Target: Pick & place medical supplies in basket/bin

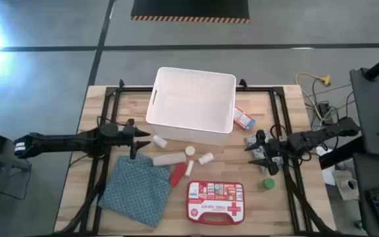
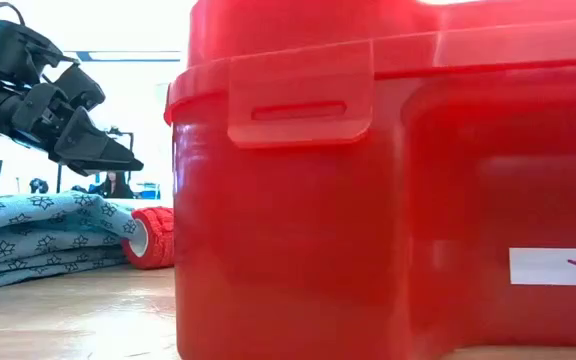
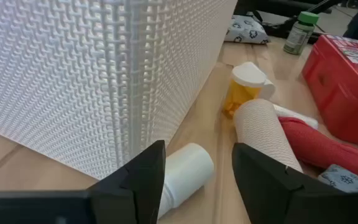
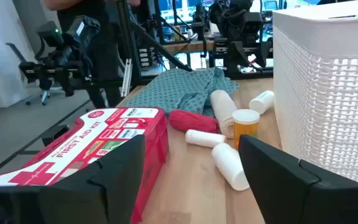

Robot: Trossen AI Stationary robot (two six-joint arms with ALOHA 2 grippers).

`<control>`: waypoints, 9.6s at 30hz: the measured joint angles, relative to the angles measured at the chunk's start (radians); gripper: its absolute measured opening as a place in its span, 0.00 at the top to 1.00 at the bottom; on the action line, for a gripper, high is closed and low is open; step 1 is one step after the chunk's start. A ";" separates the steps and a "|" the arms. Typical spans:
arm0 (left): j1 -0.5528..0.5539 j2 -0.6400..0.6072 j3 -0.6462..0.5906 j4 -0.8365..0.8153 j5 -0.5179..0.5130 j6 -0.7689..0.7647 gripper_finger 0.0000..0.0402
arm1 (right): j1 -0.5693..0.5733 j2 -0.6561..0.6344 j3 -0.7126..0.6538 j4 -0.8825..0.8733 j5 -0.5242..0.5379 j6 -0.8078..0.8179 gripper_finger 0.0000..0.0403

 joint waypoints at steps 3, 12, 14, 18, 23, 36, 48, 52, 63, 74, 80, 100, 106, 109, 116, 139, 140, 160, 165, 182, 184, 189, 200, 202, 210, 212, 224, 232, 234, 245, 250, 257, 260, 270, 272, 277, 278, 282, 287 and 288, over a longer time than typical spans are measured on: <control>0.000 0.000 0.000 0.000 0.000 0.000 0.58 | 0.000 0.000 0.000 0.000 0.000 0.000 0.38; 0.000 0.000 0.000 0.000 0.000 0.000 0.58 | 0.000 0.000 0.000 0.000 0.000 0.000 0.38; 0.000 0.000 0.000 0.000 0.000 0.000 0.58 | 0.000 0.000 0.000 0.000 0.000 0.000 0.38; 0.000 0.000 0.000 0.000 0.000 0.000 0.58 | 0.000 0.000 0.000 0.000 0.000 0.000 0.38; 0.000 0.000 0.000 0.000 0.000 0.000 0.58 | 0.000 0.000 0.000 0.000 0.000 0.000 0.38; 0.000 0.000 0.000 0.000 0.000 0.000 0.58 | 0.000 0.000 0.000 0.000 0.000 0.000 0.38; 0.000 0.000 0.000 0.000 0.000 0.000 0.58 | 0.000 0.000 0.000 0.000 0.000 0.000 0.38; 0.000 0.000 0.000 0.000 0.000 0.000 0.58 | 0.000 0.000 0.000 0.000 0.000 0.000 0.38; 0.000 0.000 0.000 0.000 0.000 0.000 0.58 | 0.000 0.000 0.000 0.000 0.000 0.000 0.38; 0.000 0.000 0.000 0.000 0.000 0.000 0.58 | 0.000 0.000 0.000 0.083 0.000 0.523 0.38; 0.000 0.000 0.000 0.000 0.000 0.000 0.58 | 0.000 0.006 0.000 0.263 0.136 0.827 0.38; 0.000 0.000 0.000 0.000 0.000 0.000 0.58 | 0.000 0.032 0.071 0.511 0.649 0.687 0.38; 0.000 0.000 0.000 0.002 0.001 -0.044 0.58 | 0.001 0.140 0.276 0.093 0.656 0.844 0.38; -0.001 0.000 0.000 0.002 0.001 -0.188 0.58 | 0.001 0.253 0.439 -0.314 0.533 1.086 0.38; -0.001 0.000 0.000 0.001 0.001 -0.454 0.58 | 0.001 0.637 0.806 -1.067 -0.027 1.367 0.38; -0.001 0.000 0.000 0.001 0.001 -0.456 0.58 | 0.000 1.113 0.925 -1.273 -0.596 1.063 0.21; -0.001 0.000 0.000 0.000 0.001 -0.456 0.58 | 0.000 1.120 0.923 -1.273 -0.596 1.057 0.18; -0.001 0.000 0.000 0.000 0.001 -0.456 0.58 | 0.001 1.342 0.853 -1.212 -0.694 0.812 0.08; -0.001 0.000 0.000 -0.003 0.001 -0.456 0.58 | 0.004 1.379 0.845 -1.200 -0.728 0.767 0.08; -0.001 0.000 0.000 -0.005 0.001 -0.456 0.58 | 0.005 1.556 0.840 -1.156 -0.779 0.647 0.17; -0.001 0.000 0.000 -0.005 0.001 -0.456 0.58 | 0.007 1.557 0.840 -1.158 -0.800 0.647 0.21; -0.001 0.000 0.000 -0.004 0.001 -0.456 0.58 | 0.007 1.553 0.840 -1.158 -0.809 0.650 0.34; -0.001 0.000 0.000 -0.004 0.001 -0.456 0.58 | 0.007 1.397 0.893 -1.155 -0.745 0.767 0.49; -0.001 0.000 0.000 -0.003 0.001 -0.456 0.58 | 0.007 1.330 0.931 -1.154 -0.718 0.834 0.49; -0.001 0.000 0.000 -0.003 0.001 -0.454 0.58 | -0.009 1.069 1.205 -1.121 -0.172 1.150 0.46; -0.001 0.000 0.000 -0.003 0.001 -0.453 0.58 | -0.026 1.047 1.271 -1.118 0.058 1.154 0.46; -0.001 -0.001 0.005 0.012 0.001 -0.454 0.58 | -0.492 1.232 1.422 -0.913 0.093 0.628 0.46; -0.001 0.000 0.005 0.017 0.002 -0.459 0.58 | -0.643 1.384 1.580 -0.935 -0.001 0.433 0.46; -0.001 0.000 0.005 0.017 0.008 -0.487 0.58 | -0.656 1.411 1.604 -0.945 -0.005 0.406 0.46; -0.001 0.000 0.005 0.016 0.055 -0.718 0.58 | -0.688 1.607 1.735 -1.045 -0.023 0.243 0.41; -0.001 -0.001 0.006 0.017 0.137 -0.770 0.58 | -0.684 1.675 1.814 -1.163 0.019 0.157 0.27; -0.004 -0.002 0.006 0.116 0.191 -0.808 0.58 | -0.648 1.677 1.904 -1.188 0.198 0.056 0.11; -0.010 -0.002 0.024 0.128 0.190 -0.802 0.58 | -0.624 1.662 1.957 -1.222 0.261 0.030 0.10; -0.010 0.013 0.343 -0.414 0.166 -0.464 0.58 | -0.560 1.580 2.016 -1.430 0.371 0.049 0.09; -0.010 0.034 0.421 -0.575 0.122 -0.368 0.58 | -0.558 1.555 2.004 -1.455 0.370 0.056 0.09; -0.010 0.113 0.512 -0.711 0.060 -0.251 0.58 | -0.546 1.520 1.966 -1.468 0.370 0.085 0.09; -0.010 0.131 0.515 -0.708 0.061 -0.230 0.58 | -0.540 1.513 1.959 -1.481 0.370 0.093 0.09; -0.018 0.239 0.496 -0.695 0.076 -0.199 0.58 | -0.503 1.491 1.930 -1.561 0.370 0.140 0.09; -0.055 0.417 0.479 -0.630 0.057 -0.142 0.58 | -0.437 1.464 1.853 -1.589 0.369 0.237 0.09; -0.061 0.454 0.478 -0.616 0.034 -0.123 0.58 | -0.423 1.458 1.838 -1.593 0.369 0.254 0.09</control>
